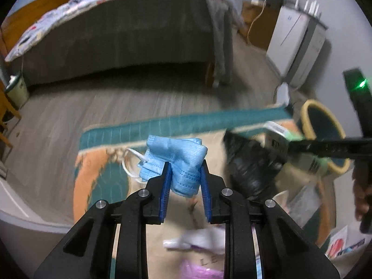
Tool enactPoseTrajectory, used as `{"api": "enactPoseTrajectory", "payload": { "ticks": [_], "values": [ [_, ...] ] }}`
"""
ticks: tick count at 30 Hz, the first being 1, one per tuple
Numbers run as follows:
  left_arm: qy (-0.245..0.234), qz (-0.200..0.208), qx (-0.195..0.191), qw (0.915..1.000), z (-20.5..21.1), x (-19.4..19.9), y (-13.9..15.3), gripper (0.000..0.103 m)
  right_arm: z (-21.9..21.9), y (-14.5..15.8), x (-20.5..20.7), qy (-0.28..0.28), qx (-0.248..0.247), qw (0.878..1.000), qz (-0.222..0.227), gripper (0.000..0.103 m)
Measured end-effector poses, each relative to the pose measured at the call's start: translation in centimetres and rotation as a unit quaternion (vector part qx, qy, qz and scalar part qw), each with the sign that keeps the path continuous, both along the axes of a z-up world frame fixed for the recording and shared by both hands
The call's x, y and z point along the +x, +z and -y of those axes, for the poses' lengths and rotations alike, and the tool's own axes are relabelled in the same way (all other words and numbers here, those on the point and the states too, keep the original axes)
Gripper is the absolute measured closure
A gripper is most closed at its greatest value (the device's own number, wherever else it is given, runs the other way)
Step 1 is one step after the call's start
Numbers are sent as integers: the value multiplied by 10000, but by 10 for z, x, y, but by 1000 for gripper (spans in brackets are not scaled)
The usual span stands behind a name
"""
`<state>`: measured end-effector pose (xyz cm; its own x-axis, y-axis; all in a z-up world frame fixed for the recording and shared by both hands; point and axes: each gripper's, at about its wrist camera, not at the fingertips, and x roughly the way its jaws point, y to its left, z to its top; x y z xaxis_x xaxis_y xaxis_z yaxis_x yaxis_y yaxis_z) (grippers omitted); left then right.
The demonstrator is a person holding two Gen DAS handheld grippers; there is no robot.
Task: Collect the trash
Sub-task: 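Carry the COLTALIN box over the bin with the right gripper and release it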
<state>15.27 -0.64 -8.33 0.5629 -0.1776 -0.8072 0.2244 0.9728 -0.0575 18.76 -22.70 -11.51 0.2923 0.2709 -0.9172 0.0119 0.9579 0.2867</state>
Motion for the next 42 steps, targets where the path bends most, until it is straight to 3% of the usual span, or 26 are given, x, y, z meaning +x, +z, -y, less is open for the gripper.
{"api": "enactPoseTrajectory", "payload": {
  "ticks": [2, 6, 12, 14, 15, 16, 27, 28, 29, 31, 36, 42],
  "values": [
    [-30, 101, -171, 9998, 5, -1, 11, 78, 1, 2, -5, 97, -258, 9996, 50, 70],
    [-68, 187, -302, 9993, 14, -5, 22, 78, 15, -5, -11, -6, -308, 9995, -60, 79],
    [-180, 163, -212, 9995, 28, -11, 23, 78, 33, -21, -17, -149, -284, 9991, -280, 77],
    [-207, 174, -199, 9994, 31, -13, 22, 78, 36, -24, -19, -228, -419, 9985, -257, 55],
    [-224, 162, -196, 9994, 31, -13, 21, 77, 37, -24, -19, -283, -517, 9980, -209, 27],
    [-246, 145, -181, 9994, 32, -14, 19, 77, 37, -24, -19, -332, -604, 9975, -154, 14],
    [-376, -3, -103, 9992, 25, -11, 9, 77, -7, -64, -5, 81, -1024, 9929, -602, 16],
    [-390, -20, -97, 9992, 24, -11, 8, 77, -11, -68, -5, 175, -1163, 9910, -645, 28],
    [-407, -37, -90, 9991, 24, -11, 7, 77, -11, -70, -6, 207, -1233, 9898, -684, 32],
    [-420, -26, -71, 9991, 24, -11, 7, 77, -6, -67, -5, 111, -1159, 9910, -662, 33],
    [-375, 15, -56, 9993, 24, -12, 10, 77, 11, -42, -4, -55, -815, 9958, -411, 33],
    [-457, 205, -119, 9987, 40, -15, 21, 77, 41, 19, -8, -165, -681, 9970, 318, 33]
  ]
}}
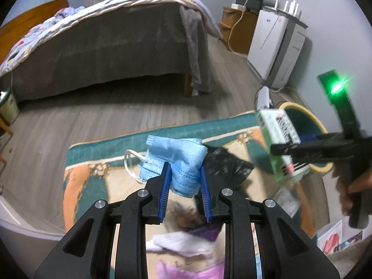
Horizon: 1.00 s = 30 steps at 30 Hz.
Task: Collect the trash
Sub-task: 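Carry the COLTALIN box over the bin with the right gripper and release it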
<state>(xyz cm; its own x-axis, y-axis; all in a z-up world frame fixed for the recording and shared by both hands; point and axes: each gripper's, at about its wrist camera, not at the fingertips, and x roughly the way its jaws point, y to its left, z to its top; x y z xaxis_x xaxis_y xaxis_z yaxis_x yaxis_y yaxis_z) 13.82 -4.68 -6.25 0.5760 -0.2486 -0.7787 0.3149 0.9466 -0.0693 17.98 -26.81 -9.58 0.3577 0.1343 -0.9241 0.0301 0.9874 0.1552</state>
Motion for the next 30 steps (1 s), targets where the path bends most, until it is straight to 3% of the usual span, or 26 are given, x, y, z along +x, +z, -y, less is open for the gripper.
{"api": "enactPoseTrajectory", "payload": {
  "ticks": [4, 9, 13, 18, 25, 30],
  "values": [
    [-136, 138, -74, 9998, 21, 0, 9, 77, 31, 46, -16, -68, -67, 9988, 478, 33],
    [-371, 325, -86, 9987, 55, -5, 19, 77, 78, 69, -26, -391, -404, 9945, 881, 33],
    [-624, 503, -56, 9968, 89, -11, 26, 77, 121, 59, -28, -830, -578, 9909, 891, 32],
    [-975, 434, -265, 9939, 137, -19, 24, 77, 165, 42, -32, -1343, -503, 9858, 874, 32],
    [-1584, 1, -405, 9865, 215, -23, -12, 77, 220, 10, -43, -2008, -269, 9780, 502, 32],
    [-2065, 10, -254, 9781, 260, -19, -28, 77, 241, -1, -49, -2312, -17, 9721, 405, 32]
  ]
}}
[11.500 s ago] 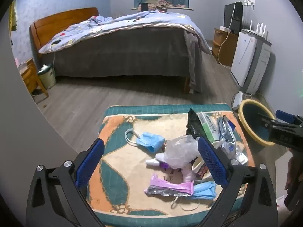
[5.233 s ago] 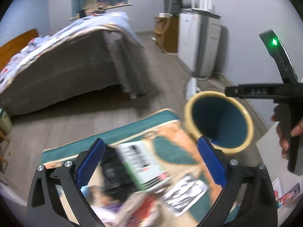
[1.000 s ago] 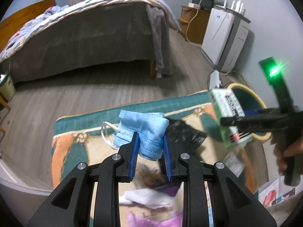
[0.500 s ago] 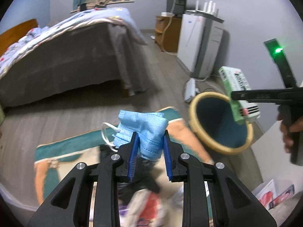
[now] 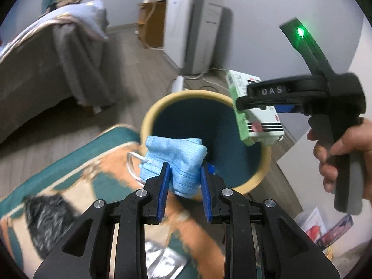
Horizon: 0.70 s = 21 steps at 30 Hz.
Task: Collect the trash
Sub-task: 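Carry the COLTALIN box over the bin with the right gripper and release it, then move the right gripper back to the foil blister pack on the cushion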
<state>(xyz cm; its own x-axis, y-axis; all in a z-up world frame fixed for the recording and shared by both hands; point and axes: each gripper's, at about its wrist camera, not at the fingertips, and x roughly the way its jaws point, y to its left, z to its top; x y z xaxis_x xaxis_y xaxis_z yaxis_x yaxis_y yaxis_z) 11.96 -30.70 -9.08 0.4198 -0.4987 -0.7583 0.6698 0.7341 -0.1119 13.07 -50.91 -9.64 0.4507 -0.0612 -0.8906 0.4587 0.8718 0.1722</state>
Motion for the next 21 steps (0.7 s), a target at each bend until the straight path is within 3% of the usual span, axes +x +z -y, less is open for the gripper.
{"api": "enactPoseTrajectory", "payload": {
  "ticks": [4, 6, 7, 14, 21],
  "values": [
    [-233, 140, 147, 9995, 26, 9, -4, 71, 4, 1, 1, -4, 100, 9999, 93, 30],
    [-242, 220, 198, 9993, 32, 13, -4, 41, 6, 1, 0, -33, 142, 9998, 110, 20],
    [-222, 282, 205, 9991, 35, 14, -3, 35, 6, 2, 0, -41, 154, 9998, 139, 17],
    [-13, 373, 86, 9993, 27, 15, 2, 9, 6, 7, 1, -24, 156, 9997, 195, 7],
    [437, 453, 74, 9980, -13, 5, 21, 8, -8, 23, -3, 176, -67, 9995, 245, 6]
  ]
}}
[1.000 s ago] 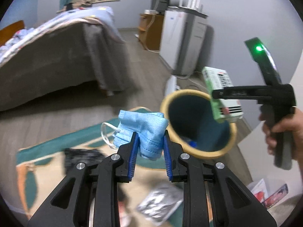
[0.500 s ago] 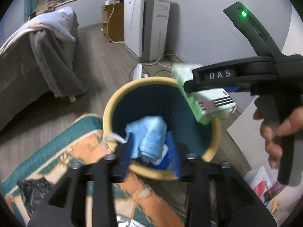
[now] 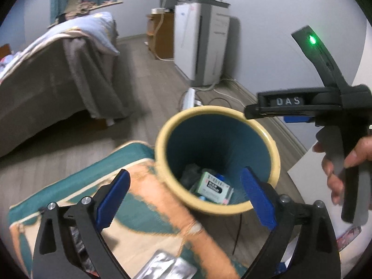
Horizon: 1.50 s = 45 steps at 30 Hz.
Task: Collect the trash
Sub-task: 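Move the right gripper back to the foil blister pack on the cushion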
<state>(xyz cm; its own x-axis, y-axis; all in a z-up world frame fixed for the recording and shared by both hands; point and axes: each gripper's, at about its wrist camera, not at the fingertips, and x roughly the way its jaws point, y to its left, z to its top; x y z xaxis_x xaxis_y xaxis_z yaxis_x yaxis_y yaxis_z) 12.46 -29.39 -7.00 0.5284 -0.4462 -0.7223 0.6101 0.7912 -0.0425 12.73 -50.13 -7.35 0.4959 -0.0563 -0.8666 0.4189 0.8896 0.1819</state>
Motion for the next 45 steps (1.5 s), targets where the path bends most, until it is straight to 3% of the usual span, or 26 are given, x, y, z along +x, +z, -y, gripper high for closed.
{"api": "enactPoseTrajectory", "payload": {
  "ticks": [4, 11, 17, 23, 26, 32, 36, 45],
  "values": [
    [269, 208, -42, 9994, -40, -17, 26, 6, -20, 23, -13, 190, -202, 9994, 207, 6],
    [836, 549, 27, 9950, -121, -54, 67, 6, -82, 60, -38, 701, 16, 9958, 585, 6],
    [1426, 547, -42, 9883, -185, -84, 81, 5, -144, 63, -58, 1289, -182, 9903, 494, 6],
    [2164, 289, -148, 9758, -243, -106, 68, 5, -188, 48, -73, 1490, -326, 9881, 195, 6],
    [2345, 205, -271, 9715, -260, -116, 59, 5, -206, 35, -76, 1586, -311, 9868, 28, 6],
    [2579, -116, -166, 9660, -284, -117, 30, 5, -237, 9, -75, 1857, -650, 9797, -374, 6],
    [2632, -284, -144, 9642, -295, -118, 15, 5, -250, -7, -72, 1964, -699, 9764, -568, 6],
    [2171, -895, 504, 9707, -283, -109, -30, 5, -259, -44, -62, 1955, -804, 9715, -1072, 6]
  ]
}}
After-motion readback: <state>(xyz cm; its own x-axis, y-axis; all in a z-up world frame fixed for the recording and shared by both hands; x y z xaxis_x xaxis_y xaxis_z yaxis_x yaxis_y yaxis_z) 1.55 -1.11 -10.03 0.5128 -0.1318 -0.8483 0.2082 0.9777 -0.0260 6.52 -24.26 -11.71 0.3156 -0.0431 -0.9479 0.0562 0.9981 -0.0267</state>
